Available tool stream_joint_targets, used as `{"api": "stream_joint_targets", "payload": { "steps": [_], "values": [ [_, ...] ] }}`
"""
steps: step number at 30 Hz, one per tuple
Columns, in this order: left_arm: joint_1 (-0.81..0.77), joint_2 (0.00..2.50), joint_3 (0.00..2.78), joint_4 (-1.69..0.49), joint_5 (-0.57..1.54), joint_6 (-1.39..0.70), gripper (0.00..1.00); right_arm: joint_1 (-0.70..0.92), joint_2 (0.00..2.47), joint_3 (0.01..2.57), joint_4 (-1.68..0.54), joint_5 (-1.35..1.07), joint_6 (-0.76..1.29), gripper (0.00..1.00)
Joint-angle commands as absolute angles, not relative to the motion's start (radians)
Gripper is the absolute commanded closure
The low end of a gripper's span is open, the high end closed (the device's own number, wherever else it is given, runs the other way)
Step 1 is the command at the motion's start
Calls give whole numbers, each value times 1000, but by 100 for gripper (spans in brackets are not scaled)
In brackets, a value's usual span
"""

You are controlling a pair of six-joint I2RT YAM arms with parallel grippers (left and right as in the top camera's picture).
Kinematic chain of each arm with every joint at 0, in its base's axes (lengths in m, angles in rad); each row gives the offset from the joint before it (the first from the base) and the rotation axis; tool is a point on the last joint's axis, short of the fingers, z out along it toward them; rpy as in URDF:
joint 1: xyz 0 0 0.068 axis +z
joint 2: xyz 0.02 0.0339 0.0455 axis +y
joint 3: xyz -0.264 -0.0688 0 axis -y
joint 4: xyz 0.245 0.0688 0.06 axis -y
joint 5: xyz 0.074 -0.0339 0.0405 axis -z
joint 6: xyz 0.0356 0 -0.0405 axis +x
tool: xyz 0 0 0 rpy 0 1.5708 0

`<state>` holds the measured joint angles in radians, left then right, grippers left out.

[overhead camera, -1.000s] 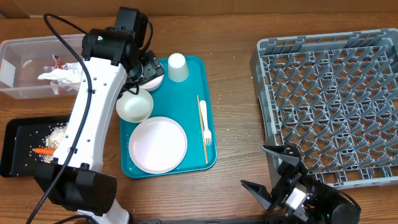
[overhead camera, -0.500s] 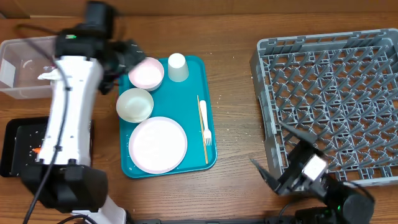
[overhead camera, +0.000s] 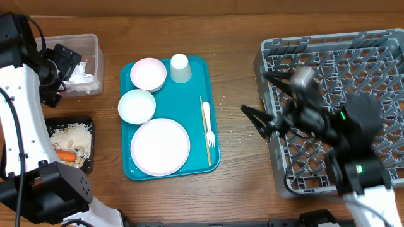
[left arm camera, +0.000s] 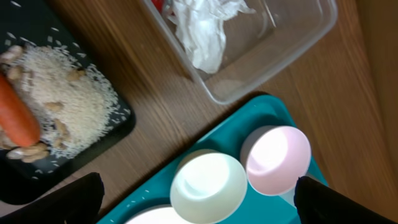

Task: Sort waste into correct bins and load items into the dishwasher rack
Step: 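Lift the right arm from the rack and swing it over the teal tray, then lower the right gripper to the rim of the white plate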

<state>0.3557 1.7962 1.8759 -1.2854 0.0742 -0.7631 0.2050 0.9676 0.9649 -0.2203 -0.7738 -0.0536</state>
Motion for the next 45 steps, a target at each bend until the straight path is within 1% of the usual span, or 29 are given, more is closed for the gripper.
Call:
{"api": "stream_joint_targets", "payload": {
  "steps": [1,4,6,9,14,17,29,32,37,41,45],
  "values": [
    [356,1792,1881,-1285,-90,-736,0,313,1107,1149,-360,-651,-53,0],
    [356,1792,1881,-1285,-115,-736,0,418,1218,1256,-487,-499,-59,0],
    [356,1792,1881,-1288,-159,-720,0,485,1296,1300,-533,-442,-59,0],
    [360,1793,1881,-1288,-203,-722,0,515,1352,1301,-527,-448,-54,0],
    [386,1794,1881,-1290,-208,-732,0,517,1430,1301,-515,-585,-47,0],
    [388,1794,1881,-1290,-210,-733,0,542,1507,1301,-537,-484,5,0],
    [387,1794,1881,-1289,-210,-733,0,764,1755,1325,-654,-102,4,0],
    [387,1794,1881,-1289,-210,-733,0,793,1762,1325,-662,-132,5,0],
    [387,1794,1881,-1289,-210,-732,0,806,1764,1325,-588,-203,6,0],
    [387,1794,1881,-1289,-210,-732,0,806,1769,1330,-570,-199,13,0],
    [387,1794,1881,-1289,-210,-733,0,808,1805,1390,-623,-156,42,0]
  ]
}}
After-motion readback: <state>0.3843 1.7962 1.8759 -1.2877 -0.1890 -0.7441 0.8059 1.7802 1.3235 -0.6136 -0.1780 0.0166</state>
